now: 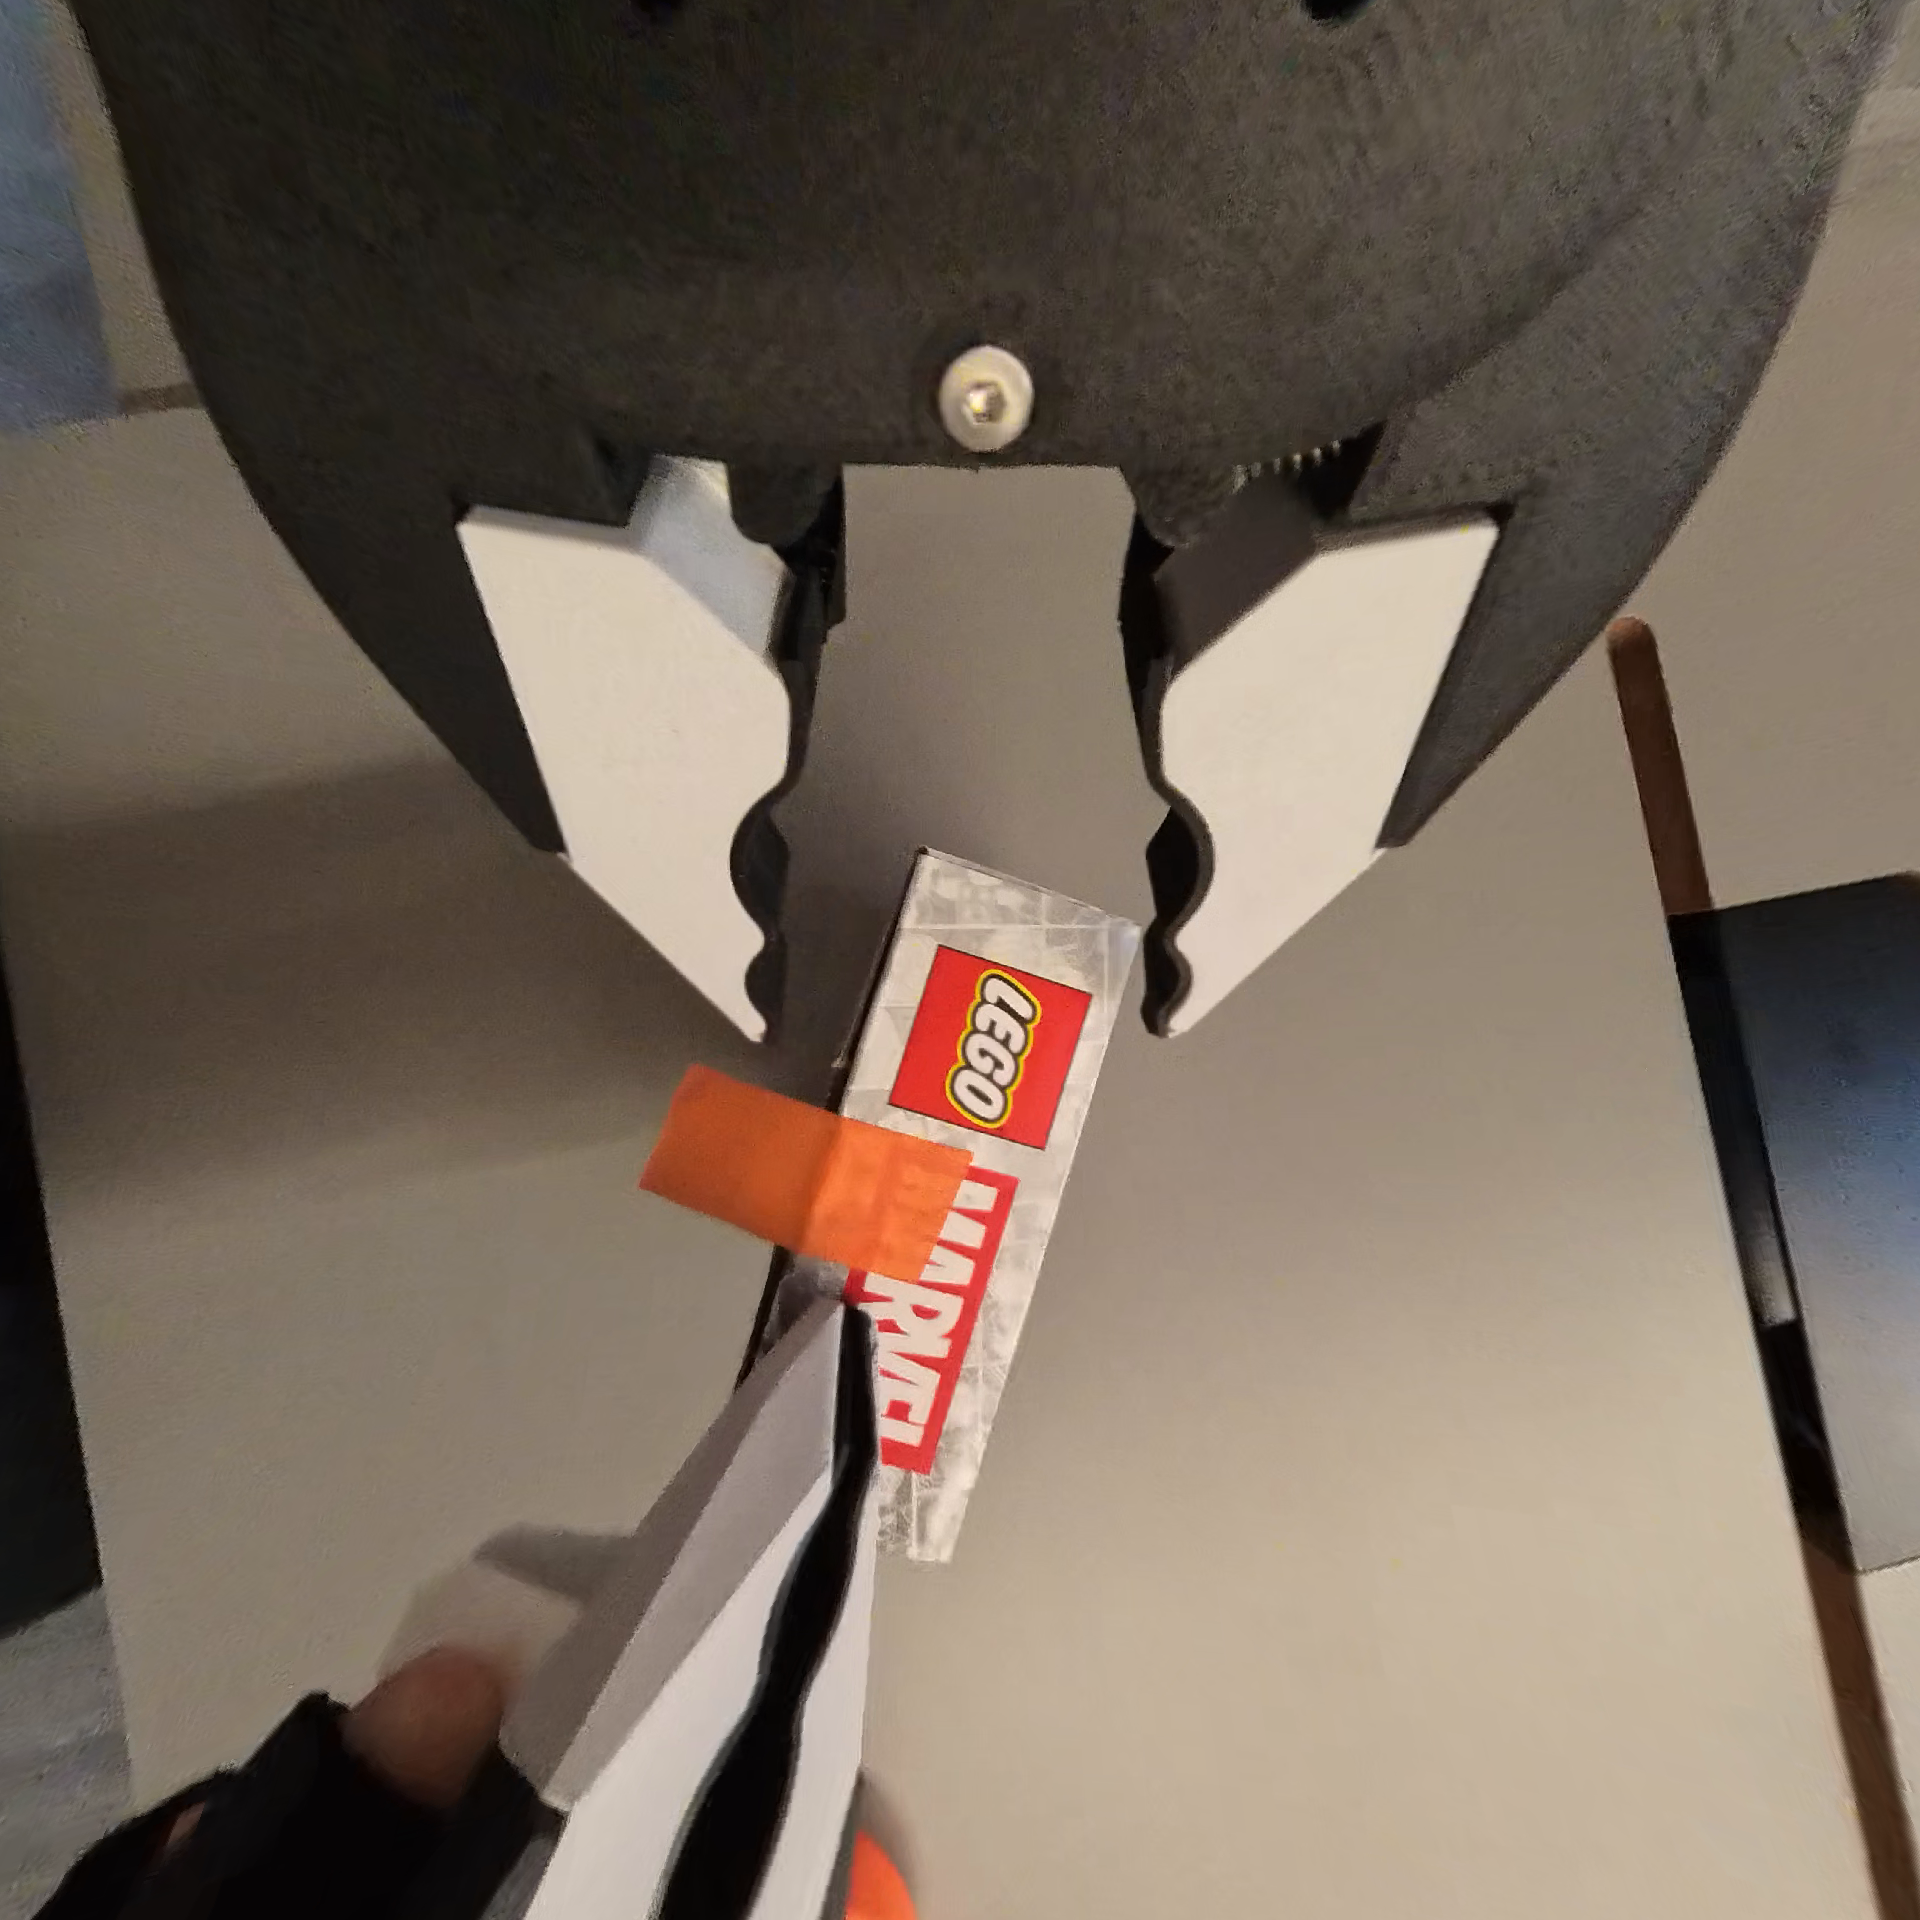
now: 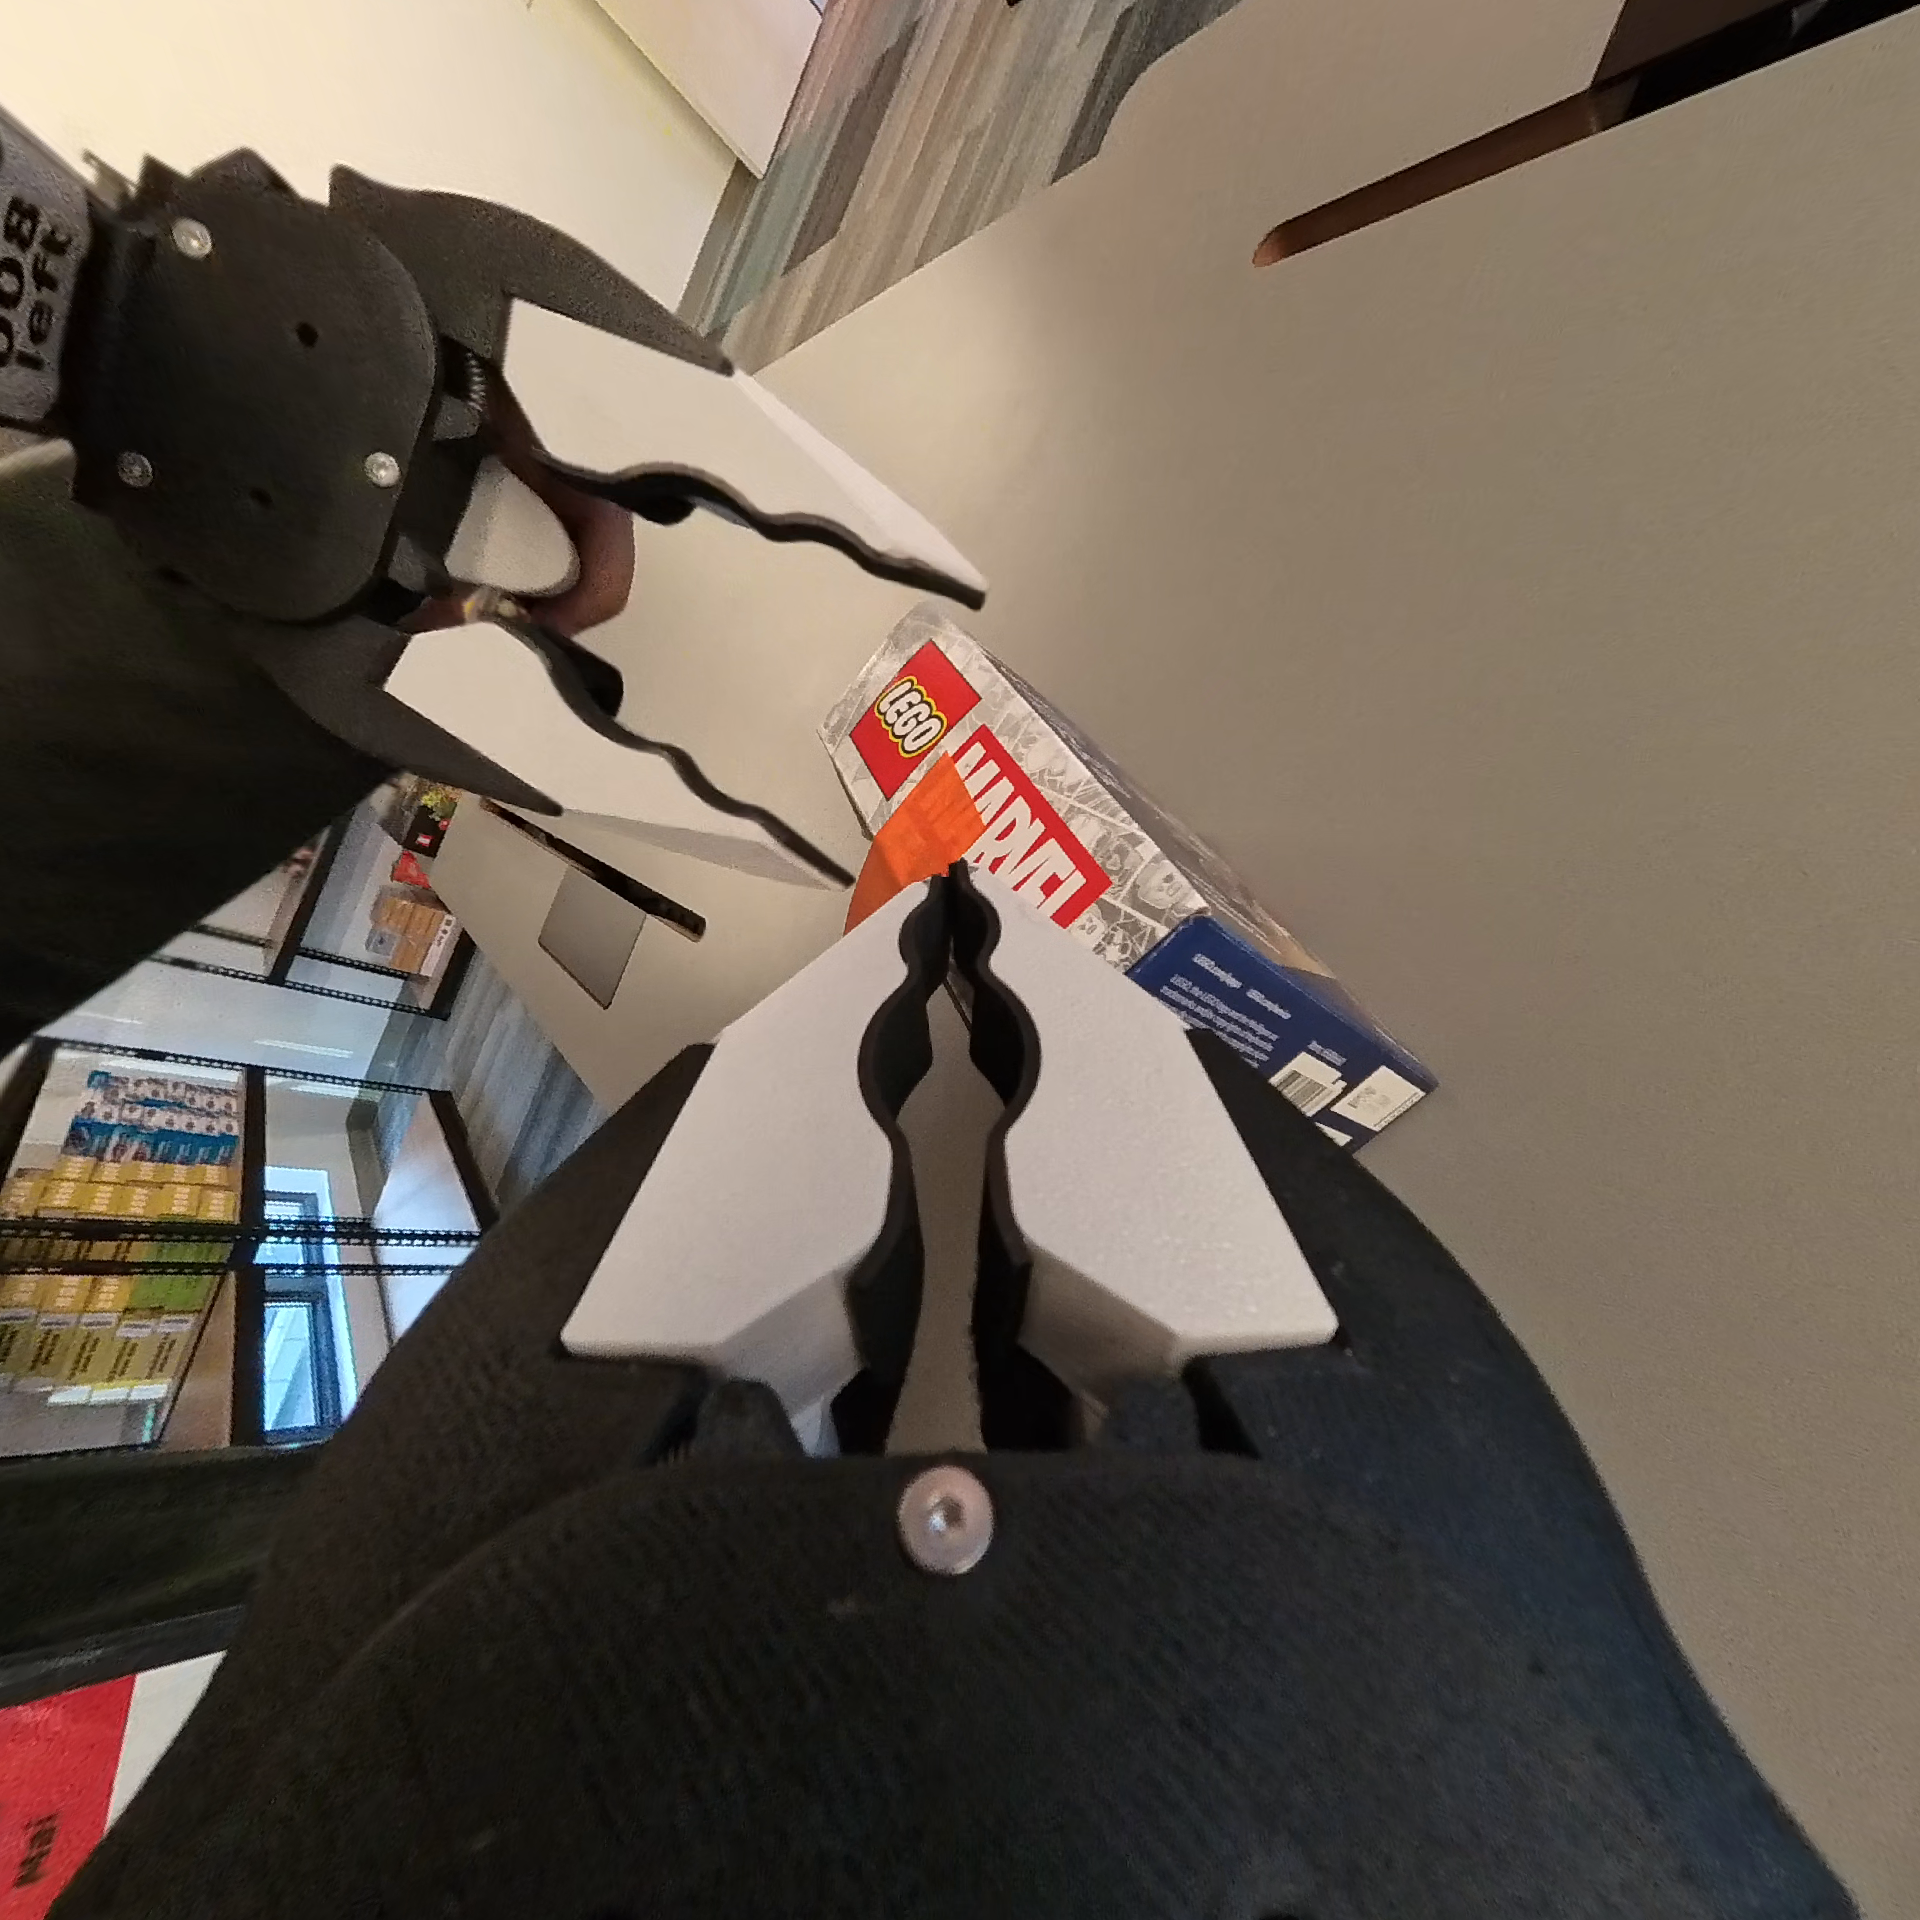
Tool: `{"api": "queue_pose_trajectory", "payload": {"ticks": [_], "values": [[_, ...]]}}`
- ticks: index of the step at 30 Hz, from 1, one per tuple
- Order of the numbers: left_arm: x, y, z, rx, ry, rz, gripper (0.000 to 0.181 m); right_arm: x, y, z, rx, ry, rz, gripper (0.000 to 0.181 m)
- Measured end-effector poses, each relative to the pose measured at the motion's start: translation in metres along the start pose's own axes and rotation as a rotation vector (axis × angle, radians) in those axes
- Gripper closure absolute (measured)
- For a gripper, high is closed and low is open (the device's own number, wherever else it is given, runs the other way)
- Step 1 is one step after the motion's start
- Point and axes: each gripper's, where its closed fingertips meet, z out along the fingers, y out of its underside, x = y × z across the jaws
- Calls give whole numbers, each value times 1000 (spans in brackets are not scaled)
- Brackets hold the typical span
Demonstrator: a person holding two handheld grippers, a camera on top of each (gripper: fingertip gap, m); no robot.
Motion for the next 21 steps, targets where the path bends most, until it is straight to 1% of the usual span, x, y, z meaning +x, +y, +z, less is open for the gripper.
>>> {"api": "queue_pose_trajectory", "payload": {"ticks": [1, 3, 4, 5, 6, 7, 8, 10, 12, 14, 15, 17, 19, 21], "values": [[-2, -2, 0, 0, -9, 15, 115, 0, 0, 0, -1, 0, -1, 181], [-1, -11, -7, 43, -3, 17, 129, 0, 0, 0, -4, -1, 1, 181], [-1, -16, -12, 67, 4, -6, 132, 0, 0, 0, -4, -2, 1, 181], [-4, -22, -17, 100, 5, -58, 140, 0, 0, 0, -3, -3, 1, 181], [-4, -28, -22, 138, 27, -143, 170, 0, 0, 0, -1, -3, -2, 181], [2, -34, -26, 177, 95, -254, 181, 1, -1, 0, 1, -2, -6, 181], [9, -41, -28, 221, 177, -380, 181, 1, -1, 0, 3, -3, -7, 181], [15, -50, -32, 323, 239, -610, 181, 1, -1, -1, 5, -6, -4, 181], [24, -58, -39, 472, 312, -803, 181, 1, -1, -1, 3, -7, -7, 181], [24, -49, -37, 581, 314, -993, 181, 1, -1, -1, 1, -9, -10, 181], [24, -44, -34, 627, 316, -1056, 181, 1, -1, -1, 2, -11, -8, 181], [26, -44, -34, 723, 379, -1120, 181, 1, -1, -1, 2, -13, -4, 181], [27, -40, -25, 702, 358, -1104, 181, 1, -1, -1, 0, -11, -6, 181], [32, -44, -20, 697, 346, -1020, 181, 1, -1, -1, -2, -12, -1, 181]]}}
